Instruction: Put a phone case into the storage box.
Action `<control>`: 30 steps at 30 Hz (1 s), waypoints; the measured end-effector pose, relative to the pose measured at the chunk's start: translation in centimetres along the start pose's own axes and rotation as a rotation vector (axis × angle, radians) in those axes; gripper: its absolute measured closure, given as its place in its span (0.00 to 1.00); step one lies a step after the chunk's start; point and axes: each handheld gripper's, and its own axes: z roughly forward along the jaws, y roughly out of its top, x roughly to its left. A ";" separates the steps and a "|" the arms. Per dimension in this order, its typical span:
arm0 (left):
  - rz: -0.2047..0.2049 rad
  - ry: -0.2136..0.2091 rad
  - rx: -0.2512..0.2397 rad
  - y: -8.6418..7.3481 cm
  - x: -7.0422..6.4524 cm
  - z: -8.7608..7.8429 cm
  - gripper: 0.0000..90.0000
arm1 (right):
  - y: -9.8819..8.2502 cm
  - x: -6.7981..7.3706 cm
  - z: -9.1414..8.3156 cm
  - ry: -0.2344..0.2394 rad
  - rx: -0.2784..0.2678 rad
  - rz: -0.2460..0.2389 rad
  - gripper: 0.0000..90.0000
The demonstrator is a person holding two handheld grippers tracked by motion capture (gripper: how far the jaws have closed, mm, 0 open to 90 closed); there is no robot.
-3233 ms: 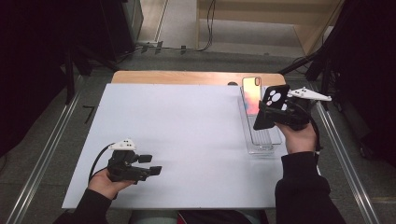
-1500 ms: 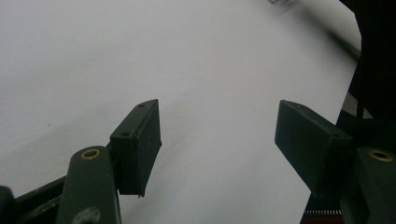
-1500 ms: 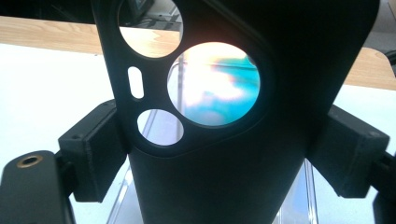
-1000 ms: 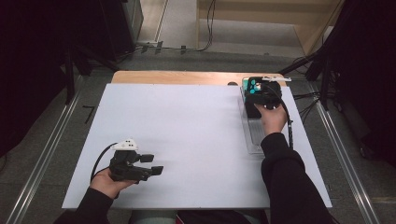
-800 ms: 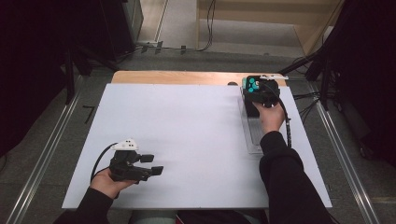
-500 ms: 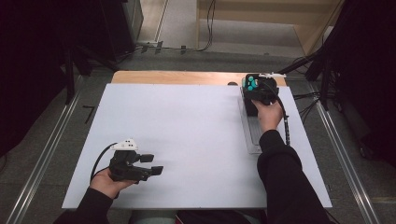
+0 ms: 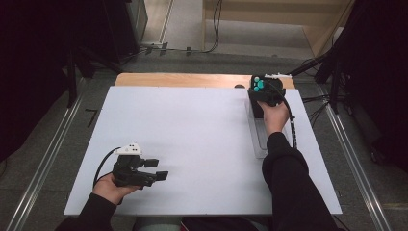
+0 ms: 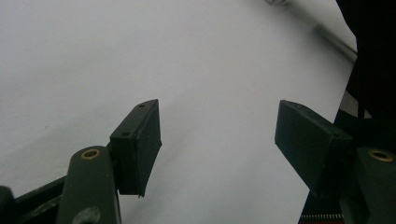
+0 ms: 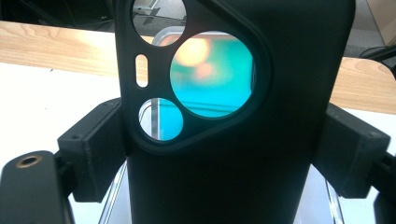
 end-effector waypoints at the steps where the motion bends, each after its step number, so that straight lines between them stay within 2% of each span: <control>1: 0.001 0.000 0.000 0.0 0.0 0.0 0.35 | 0.0 0.0 0.0 -0.001 -0.001 -0.005 0.12; 11: 0.000 0.000 -0.001 0.0 0.0 0.0 0.35 | -0.1 0.2 0.1 -0.008 0.000 -0.047 0.11; 14: -0.002 -0.003 -0.001 0.0 0.0 0.0 0.35 | -0.1 0.2 0.1 -0.008 0.001 -0.047 0.10; 17: -0.001 -0.001 0.001 0.0 0.0 0.0 0.35 | -0.1 0.2 0.2 0.017 0.001 -0.032 0.02; 22: -0.002 -0.003 -0.001 0.0 0.0 0.0 0.35 | -0.3 0.0 0.4 0.024 0.025 -0.027 0.02; 30: 0.001 -0.001 0.000 0.1 0.0 0.0 0.35 | -0.3 -0.2 0.3 0.045 0.023 -0.021 0.00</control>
